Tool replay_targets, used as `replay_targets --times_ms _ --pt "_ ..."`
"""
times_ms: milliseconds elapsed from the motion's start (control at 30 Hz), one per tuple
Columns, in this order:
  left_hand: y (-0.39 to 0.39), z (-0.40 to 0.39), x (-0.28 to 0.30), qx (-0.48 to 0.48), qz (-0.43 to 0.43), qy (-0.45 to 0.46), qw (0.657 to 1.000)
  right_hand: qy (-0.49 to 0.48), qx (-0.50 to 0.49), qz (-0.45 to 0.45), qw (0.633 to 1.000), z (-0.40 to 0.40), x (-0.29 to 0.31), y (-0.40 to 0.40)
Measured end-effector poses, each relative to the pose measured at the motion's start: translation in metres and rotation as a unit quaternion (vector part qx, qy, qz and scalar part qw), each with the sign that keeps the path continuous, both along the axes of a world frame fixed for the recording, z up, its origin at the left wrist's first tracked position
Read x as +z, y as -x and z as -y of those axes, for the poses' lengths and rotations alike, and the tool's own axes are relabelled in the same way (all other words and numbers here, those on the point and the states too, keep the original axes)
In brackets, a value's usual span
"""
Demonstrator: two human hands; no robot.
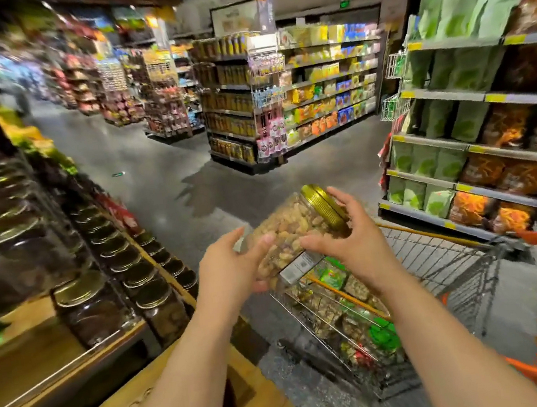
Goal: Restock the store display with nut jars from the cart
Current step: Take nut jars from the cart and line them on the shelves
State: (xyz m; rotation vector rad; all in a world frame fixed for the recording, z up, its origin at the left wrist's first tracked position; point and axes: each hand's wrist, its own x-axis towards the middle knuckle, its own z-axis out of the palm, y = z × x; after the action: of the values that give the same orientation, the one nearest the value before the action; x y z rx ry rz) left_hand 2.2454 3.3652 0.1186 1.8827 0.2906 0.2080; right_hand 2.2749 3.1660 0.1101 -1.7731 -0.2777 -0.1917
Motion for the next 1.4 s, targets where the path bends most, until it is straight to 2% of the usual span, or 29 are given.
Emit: replay_targets --times_ms 200,367,500,700,800,933,1200,1400 --pt "0.082 0.021 -0.001 0.039 -0.027 0.099 0.994 0.007 0.096 0.013 0.995 0.011 0.018 0.053" --pt "0.148 0.029 -0.013 0.090 -0.037 0.109 0.989 0.024 0.155 0.000 0.988 0.007 0.012 0.088" --pt "0.195 0.015 -0.018 0.160 -0.036 0.082 0.983 0.024 0.215 -0.005 0.976 -0.016 0.006 0.114" --pt "0.272 -0.015 -0.018 0.211 0.000 0.022 0.977 0.039 0.303 -0.011 0.952 -0.067 0.008 0.156" --pt "0.307 -0.032 -0.015 0.245 -0.015 -0.051 0.968 0.040 0.338 -0.015 0.940 -0.094 0.007 0.181" --pt "0.362 -0.059 -0.012 0.290 -0.035 -0.106 0.950 0.037 0.398 -0.020 0.917 -0.137 0.008 0.221" --pt "0.489 -0.126 -0.021 0.357 -0.010 -0.126 0.925 0.055 0.473 -0.023 0.879 -0.232 0.007 0.330" --pt "0.578 -0.197 -0.025 0.361 0.011 -0.106 0.926 0.063 0.507 -0.025 0.859 -0.310 0.007 0.415"
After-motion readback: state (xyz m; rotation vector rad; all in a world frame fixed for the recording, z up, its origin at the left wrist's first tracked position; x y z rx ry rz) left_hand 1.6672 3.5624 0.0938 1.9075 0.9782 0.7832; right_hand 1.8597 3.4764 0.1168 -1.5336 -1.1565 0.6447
